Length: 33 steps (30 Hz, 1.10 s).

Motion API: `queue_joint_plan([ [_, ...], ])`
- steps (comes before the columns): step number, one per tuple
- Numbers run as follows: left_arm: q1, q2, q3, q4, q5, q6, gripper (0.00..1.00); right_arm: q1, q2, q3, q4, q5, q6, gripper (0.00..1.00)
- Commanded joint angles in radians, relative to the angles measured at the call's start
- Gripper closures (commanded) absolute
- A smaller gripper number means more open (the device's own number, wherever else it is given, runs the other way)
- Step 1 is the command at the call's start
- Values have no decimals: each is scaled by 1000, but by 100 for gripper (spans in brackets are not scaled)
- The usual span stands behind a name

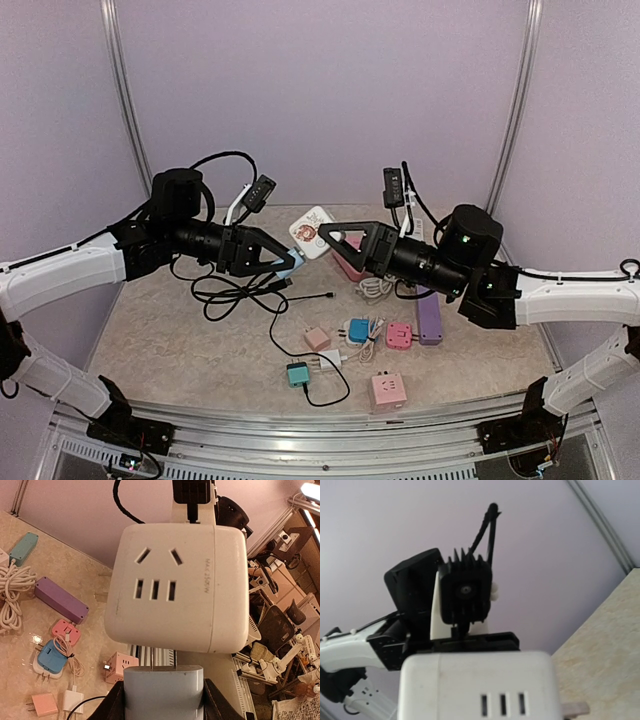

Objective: Pull the plug off the socket

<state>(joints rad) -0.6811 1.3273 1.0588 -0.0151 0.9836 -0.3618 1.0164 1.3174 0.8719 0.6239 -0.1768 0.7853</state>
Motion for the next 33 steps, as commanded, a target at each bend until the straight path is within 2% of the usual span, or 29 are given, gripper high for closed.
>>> queue_joint_plan([
  [1, 37, -29, -3, 43, -25, 6, 100, 13, -42, 39, -108, 150, -64, 100],
  [12, 38, -32, -3, 44, -26, 3, 100, 33, -19, 59, -127, 170, -98, 100],
  [24, 48, -30, -3, 44, -30, -3, 100, 115, 14, 141, -253, 307, -250, 100],
  [33, 49, -31, -2, 41, -11, 14, 100, 95, -23, 121, -238, 277, -208, 100],
])
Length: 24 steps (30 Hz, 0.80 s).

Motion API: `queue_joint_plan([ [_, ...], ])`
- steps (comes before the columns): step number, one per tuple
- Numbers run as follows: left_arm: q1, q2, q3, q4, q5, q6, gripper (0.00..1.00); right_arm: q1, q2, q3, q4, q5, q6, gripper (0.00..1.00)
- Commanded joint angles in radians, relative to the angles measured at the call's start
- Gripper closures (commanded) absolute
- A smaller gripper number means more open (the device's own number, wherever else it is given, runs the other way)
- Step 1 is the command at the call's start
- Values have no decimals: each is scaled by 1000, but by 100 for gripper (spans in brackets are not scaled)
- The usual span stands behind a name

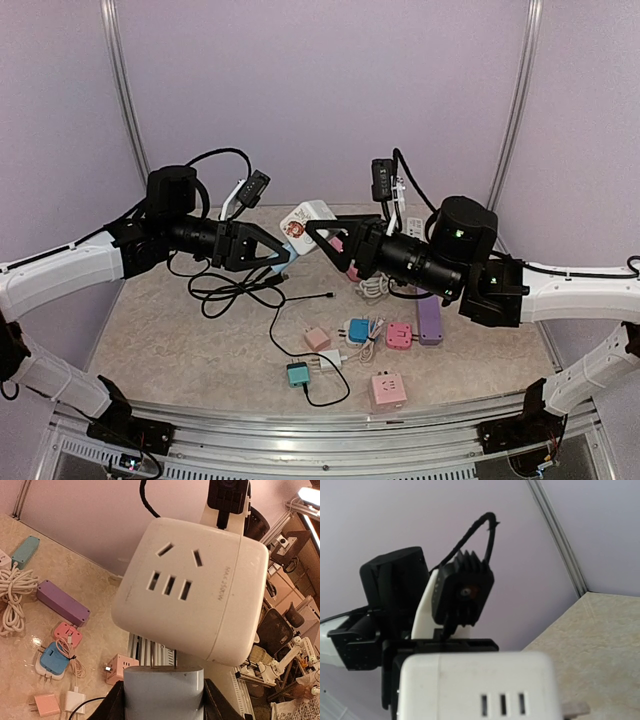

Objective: Pull the plug off the socket

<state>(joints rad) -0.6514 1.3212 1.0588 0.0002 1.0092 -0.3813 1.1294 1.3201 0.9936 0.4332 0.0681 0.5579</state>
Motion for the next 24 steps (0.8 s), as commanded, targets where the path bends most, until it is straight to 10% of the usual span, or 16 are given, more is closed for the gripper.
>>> queue_joint_plan([
  [1, 19, -25, -1, 26, -27, 36, 100, -29, -27, -4, -42, 6, 34, 100],
  [24, -1, -21, 7, 4, -19, 62, 100, -188, -137, -180, 143, -173, 222, 100],
])
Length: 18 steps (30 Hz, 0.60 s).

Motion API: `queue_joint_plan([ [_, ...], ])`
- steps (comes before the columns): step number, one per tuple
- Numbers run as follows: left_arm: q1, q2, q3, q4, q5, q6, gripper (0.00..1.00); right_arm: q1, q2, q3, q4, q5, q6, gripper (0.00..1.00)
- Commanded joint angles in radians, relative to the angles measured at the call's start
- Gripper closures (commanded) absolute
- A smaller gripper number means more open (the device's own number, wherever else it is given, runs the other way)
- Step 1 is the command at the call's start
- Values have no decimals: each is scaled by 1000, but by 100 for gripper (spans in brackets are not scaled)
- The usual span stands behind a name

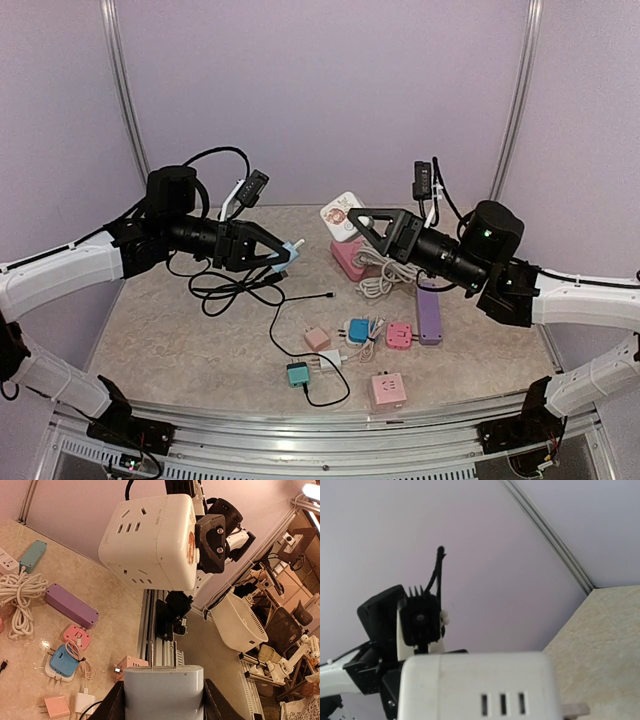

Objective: Pull the plug off the socket

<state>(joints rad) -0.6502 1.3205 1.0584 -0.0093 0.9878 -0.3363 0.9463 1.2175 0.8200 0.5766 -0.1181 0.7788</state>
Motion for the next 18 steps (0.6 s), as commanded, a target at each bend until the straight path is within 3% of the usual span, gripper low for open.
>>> queue_joint_plan([
  [1, -2, -20, 7, 14, 0, 17, 100, -6, -37, -6, -8, 16, -4, 100],
  [6, -6, -21, 11, -13, -54, 32, 100, -5, -47, 12, -92, 48, -52, 100],
  [12, -82, -10, 17, -146, -332, 76, 100, 65, -35, 105, -400, 259, -214, 100],
  [18, -82, -45, -184, -24, -500, -117, 100, 163, 18, 155, -560, 454, -292, 100],
])
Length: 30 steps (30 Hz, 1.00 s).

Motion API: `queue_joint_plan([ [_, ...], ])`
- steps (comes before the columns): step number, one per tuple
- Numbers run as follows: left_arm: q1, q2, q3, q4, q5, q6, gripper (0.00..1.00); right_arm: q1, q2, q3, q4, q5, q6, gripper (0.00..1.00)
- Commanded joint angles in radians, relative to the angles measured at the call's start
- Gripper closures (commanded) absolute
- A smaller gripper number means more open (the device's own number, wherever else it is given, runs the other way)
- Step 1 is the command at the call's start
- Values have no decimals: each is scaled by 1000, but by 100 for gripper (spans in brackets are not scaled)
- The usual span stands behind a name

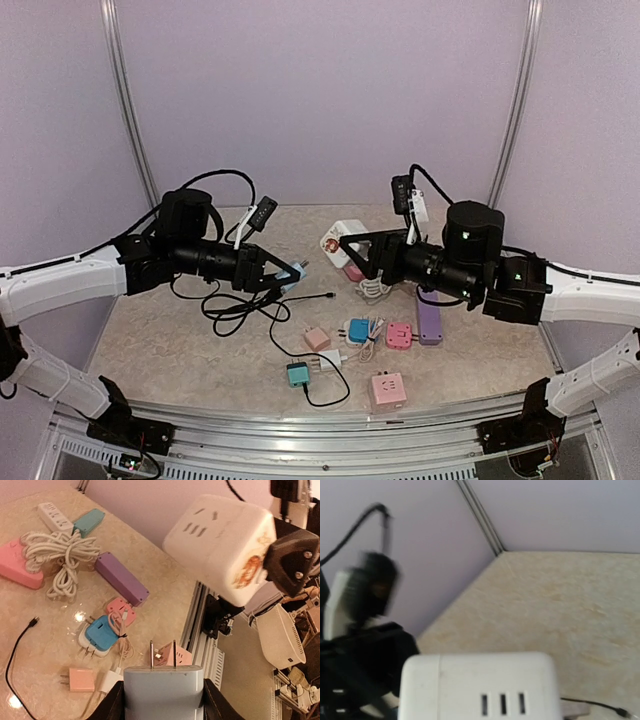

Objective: Pull the plug off the socket

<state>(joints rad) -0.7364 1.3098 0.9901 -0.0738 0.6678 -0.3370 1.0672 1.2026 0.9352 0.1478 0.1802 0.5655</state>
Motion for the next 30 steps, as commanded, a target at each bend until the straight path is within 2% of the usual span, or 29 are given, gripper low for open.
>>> queue_joint_plan([
  [1, 3, -43, -152, 49, -234, -144, 100, 46, 47, 36, -127, 160, -79, 100],
  [5, 12, -72, -261, 46, -437, -238, 100, 62, 141, 41, -94, 158, -88, 100],
  [7, 27, -73, -297, 32, -491, -279, 100, 74, 194, 66, -92, 184, -105, 100],
  [14, 76, -63, -375, 33, -536, -330, 100, 82, 378, 116, -47, 214, -135, 100],
  [22, 95, 39, -358, 18, -541, -318, 100, 61, 546, 200, -29, 165, -134, 100],
  [30, 41, 108, -282, -95, -663, -292, 90, 27, 681, 280, -50, 100, -158, 100],
])
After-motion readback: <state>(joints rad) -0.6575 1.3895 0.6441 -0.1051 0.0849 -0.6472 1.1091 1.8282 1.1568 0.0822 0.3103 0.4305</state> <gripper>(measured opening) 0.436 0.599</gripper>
